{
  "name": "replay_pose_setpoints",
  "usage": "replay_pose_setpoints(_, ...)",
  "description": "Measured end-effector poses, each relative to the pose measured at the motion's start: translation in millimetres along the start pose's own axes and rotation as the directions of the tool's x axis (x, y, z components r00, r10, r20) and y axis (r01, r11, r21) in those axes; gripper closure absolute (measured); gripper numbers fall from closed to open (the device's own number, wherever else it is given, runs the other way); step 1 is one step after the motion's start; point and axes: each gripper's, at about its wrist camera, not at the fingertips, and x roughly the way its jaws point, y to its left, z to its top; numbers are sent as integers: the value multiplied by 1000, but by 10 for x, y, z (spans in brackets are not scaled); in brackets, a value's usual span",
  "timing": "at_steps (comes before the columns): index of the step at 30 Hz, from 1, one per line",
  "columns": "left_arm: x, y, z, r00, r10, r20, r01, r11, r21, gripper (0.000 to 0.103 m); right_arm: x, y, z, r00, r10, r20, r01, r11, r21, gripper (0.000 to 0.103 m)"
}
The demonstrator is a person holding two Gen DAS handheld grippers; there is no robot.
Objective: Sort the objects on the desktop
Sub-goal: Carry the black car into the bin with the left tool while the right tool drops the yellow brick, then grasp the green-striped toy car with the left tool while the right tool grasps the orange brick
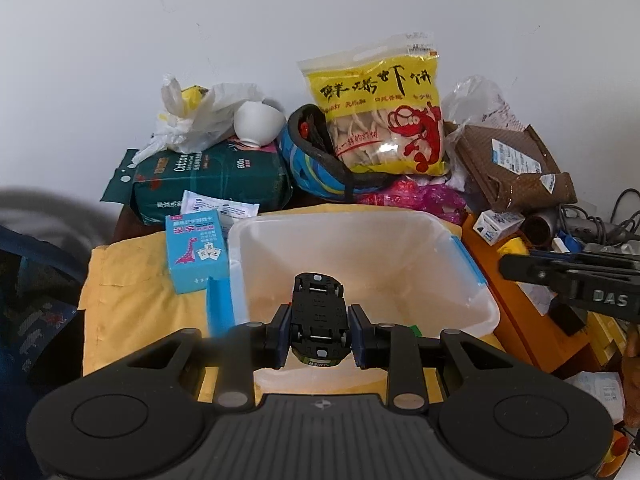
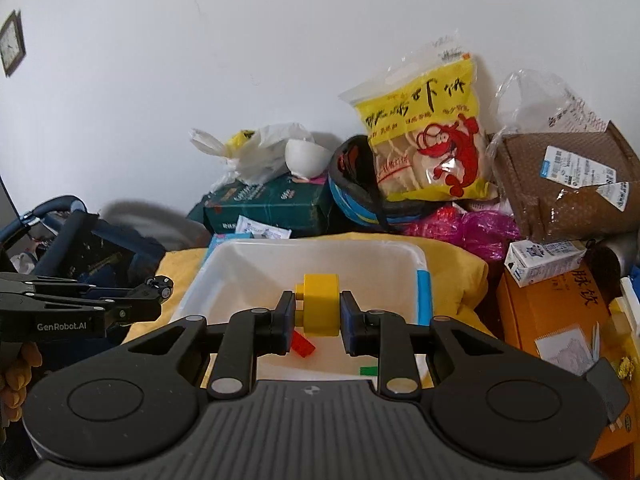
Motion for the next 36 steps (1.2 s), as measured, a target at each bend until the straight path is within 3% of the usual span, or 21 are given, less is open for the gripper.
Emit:
replay_pose_setpoints(12, 267, -30, 218, 999, 16, -47, -15, 1000, 13, 70, 364, -3, 172, 997, -21, -80, 19, 1000, -22, 77)
replay_pose_setpoints(15, 329, -12, 272, 998, 39, -48, -39, 999, -8, 58, 451, -19, 187, 995, -39, -91, 37, 999, -21, 75)
replay_pose_setpoints(18, 335, 6, 292, 997, 75, -19, -75, 997, -4, 54, 500, -27, 209, 996, -59, -70, 57, 997, -43, 47)
replay_pose_setpoints(21, 278, -7, 215, 998, 66, 5, -66, 997, 32, 54, 467, -41, 188, 996, -78, -50, 75, 995, -62, 46)
replay_pose_setpoints(25, 117, -65, -157, 998, 50, 44, -55, 993, 108, 54, 316, -138, -25, 998, -48, -28, 47, 999, -20, 46)
replay_pose_setpoints(28, 3, -62, -601, 999, 34, 41, -38, 991, 126, 54, 147, -189, -379, 999, -31, -13, 31, 999, 7, 46)
replay_pose_setpoints(32, -83, -26, -1236, 1000, 26, -1, -25, 995, 97, 54, 0, -214, -986, 999, -27, -34, 28, 999, 21, 46)
replay_pose_setpoints(36, -65, -25, -1781, 996, 29, -83, -22, 997, 80, 54, -22, -149, -1643, 993, -32, -111, 29, 999, -27, 51)
